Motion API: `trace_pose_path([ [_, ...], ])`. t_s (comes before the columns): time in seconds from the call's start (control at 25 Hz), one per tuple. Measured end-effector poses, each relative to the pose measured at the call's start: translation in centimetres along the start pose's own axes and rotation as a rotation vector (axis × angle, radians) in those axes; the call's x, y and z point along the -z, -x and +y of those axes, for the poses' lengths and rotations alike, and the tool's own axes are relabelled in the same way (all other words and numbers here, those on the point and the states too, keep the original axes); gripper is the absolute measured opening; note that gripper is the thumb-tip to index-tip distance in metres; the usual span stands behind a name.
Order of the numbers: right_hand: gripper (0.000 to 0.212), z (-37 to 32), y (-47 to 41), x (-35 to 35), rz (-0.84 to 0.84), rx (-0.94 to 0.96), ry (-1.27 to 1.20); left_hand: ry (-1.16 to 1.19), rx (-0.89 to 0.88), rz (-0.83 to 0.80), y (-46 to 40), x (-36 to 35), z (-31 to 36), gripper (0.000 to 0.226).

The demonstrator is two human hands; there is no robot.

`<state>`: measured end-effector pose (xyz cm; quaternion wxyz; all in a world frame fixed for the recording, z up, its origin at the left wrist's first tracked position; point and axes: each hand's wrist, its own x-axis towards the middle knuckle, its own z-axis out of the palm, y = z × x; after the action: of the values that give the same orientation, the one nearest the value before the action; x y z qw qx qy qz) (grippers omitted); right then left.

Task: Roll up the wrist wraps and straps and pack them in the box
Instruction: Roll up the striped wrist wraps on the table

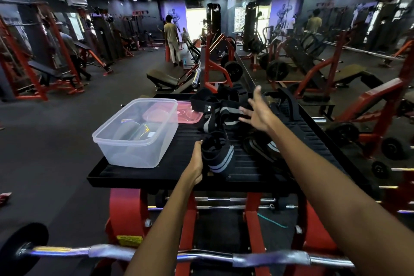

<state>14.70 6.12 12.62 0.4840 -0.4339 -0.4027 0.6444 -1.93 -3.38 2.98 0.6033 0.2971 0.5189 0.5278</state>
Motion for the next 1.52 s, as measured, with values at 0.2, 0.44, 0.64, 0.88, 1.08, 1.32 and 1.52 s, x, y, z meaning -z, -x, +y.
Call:
trace_pose_path([
  [0.2, 0.054, 0.7, -0.9, 1.5, 0.147, -0.084, 0.284, -0.062, -0.037, 0.053, 0.0, -0.2, -0.1, 0.051],
  [0.44, 0.059, 4.4, 4.0, -1.9, -0.287, -0.191, 0.664, -0.006, -0.117, 0.053, -0.2, -0.3, -0.3, 0.041],
  [0.64, 0.034, 6.5, 5.6, -1.4, -0.243, -0.035, 0.475, -0.035, -0.203, 0.151, -1.5, 0.3, -1.4, 0.067],
  [0.88, 0.023, 7.5, 7.1, -0.6, -0.144, -0.05, 0.249, -0.139, -0.322, 0.302, 1.6, -0.8, 0.2, 0.047],
  [1.08, 0.033, 8.2, 7.5, -0.5, 0.233, -0.011, 0.281, 0.001, -0.348, 0.476, 1.8, -0.6, 0.5, 0.05],
  [1.32, 0.07, 9.0, 9.1, 0.6, -0.004, 0.319, 1.416, 0.247, -0.326, 0.377, 0.3, 0.6, 0.2, 0.05],
  [1.52, 0.052, 9.3, 9.2, -1.3, -0.014, 0.431, 0.801, 0.206, -0.095, 0.123, 1.0, 1.0, 0.2, 0.045],
])
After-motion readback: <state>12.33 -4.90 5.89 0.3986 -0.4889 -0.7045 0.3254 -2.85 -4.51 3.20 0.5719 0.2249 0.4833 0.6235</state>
